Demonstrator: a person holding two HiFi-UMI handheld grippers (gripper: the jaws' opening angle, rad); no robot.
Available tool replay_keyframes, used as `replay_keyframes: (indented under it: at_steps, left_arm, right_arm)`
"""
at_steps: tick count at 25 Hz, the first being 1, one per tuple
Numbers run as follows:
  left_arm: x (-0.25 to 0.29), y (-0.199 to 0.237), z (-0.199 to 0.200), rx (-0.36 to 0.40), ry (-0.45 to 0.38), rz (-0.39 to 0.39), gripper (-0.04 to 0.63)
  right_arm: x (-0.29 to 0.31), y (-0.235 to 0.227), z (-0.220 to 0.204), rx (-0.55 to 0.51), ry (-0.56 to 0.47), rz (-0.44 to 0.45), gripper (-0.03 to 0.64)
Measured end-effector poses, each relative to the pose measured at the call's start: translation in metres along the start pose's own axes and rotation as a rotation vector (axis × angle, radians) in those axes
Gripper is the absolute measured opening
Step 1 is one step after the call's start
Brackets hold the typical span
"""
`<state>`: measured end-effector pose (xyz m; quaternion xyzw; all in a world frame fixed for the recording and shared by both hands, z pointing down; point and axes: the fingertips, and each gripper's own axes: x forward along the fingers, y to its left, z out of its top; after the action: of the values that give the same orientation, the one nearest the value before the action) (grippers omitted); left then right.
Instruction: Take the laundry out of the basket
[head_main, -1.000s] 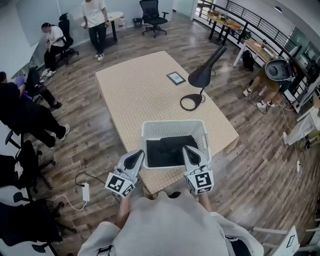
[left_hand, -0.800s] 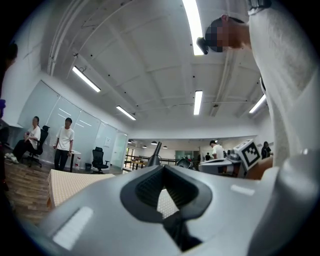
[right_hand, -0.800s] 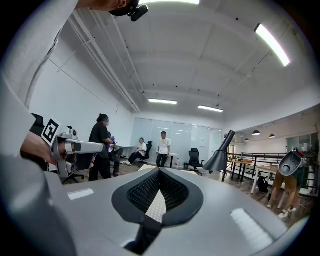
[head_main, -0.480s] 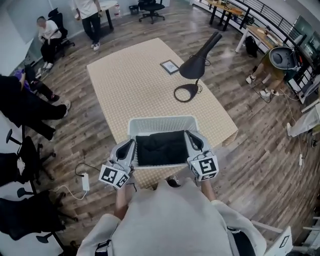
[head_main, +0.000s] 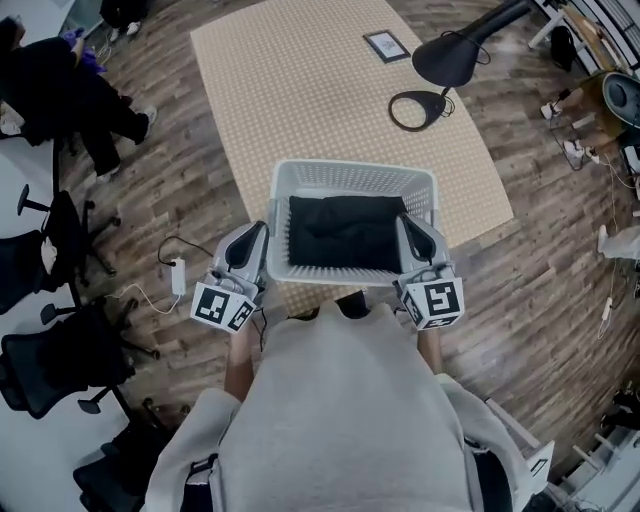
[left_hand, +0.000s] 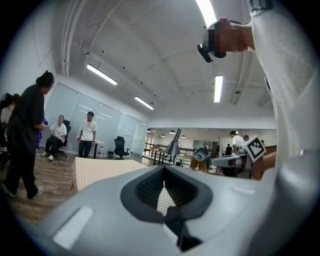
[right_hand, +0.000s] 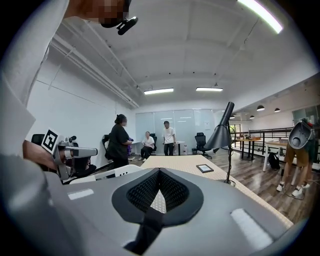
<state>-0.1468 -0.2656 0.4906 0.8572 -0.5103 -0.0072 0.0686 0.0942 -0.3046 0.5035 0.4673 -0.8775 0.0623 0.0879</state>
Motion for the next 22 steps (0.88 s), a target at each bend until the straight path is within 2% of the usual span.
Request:
replay_keyframes:
  at_steps: [3,6,7,8,9,11,12,13,15,18,21,22]
  left_arm:
    - [0.002,0.018,-0.006,-0.017,0.003,0.023,0.009]
    - [0.005,0.029,-0.012,-0.037,0.001,0.029,0.009]
    - [0.005,0.031,-0.015,-0.043,0.002,0.028,0.009]
    - [0.006,0.032,-0.016,-0.049,0.003,0.026,0.009]
    - [0.007,0.033,-0.017,-0.055,0.001,0.024,0.009]
    - [0.008,0.034,-0.016,-0.063,-0.008,0.022,0.009]
    - [0.007,0.033,-0.015,-0.066,-0.014,0.020,0.009]
    - [0.007,0.032,-0.013,-0.067,-0.019,0.018,0.009]
    - [0.005,0.030,-0.011,-0.066,-0.027,0.013,0.009]
    - [0.002,0.032,-0.010,-0.069,-0.037,0.015,0.009]
    - [-0.001,0.034,-0.010,-0.073,-0.041,0.025,0.009]
    - [-0.002,0.034,-0.010,-0.074,-0.044,0.027,0.009]
  right_arm:
    - [0.010,-0.001,-0.001,-0.031,0.032,0.002,0.000]
    - [0.020,0.005,-0.009,-0.179,0.087,0.004,0.000]
    - [0.023,0.009,-0.014,-0.278,0.120,0.012,0.000]
    - [0.026,0.015,-0.020,-0.421,0.165,0.025,0.000]
    - [0.030,0.021,-0.029,-0.614,0.225,0.041,0.000]
    - [0.037,0.033,-0.056,-1.071,0.357,0.083,0.000]
    - [0.039,0.038,-0.069,-1.225,0.404,0.109,0.000]
    - [0.041,0.044,-0.079,-1.282,0.429,0.141,0.000]
    - [0.041,0.052,-0.087,-1.249,0.442,0.188,0.000]
    - [0.043,0.053,-0.091,-1.172,0.466,0.203,0.000]
    - [0.048,0.052,-0.107,-1.011,0.573,0.273,0.002]
    - [0.049,0.053,-0.115,-0.957,0.626,0.321,0.040]
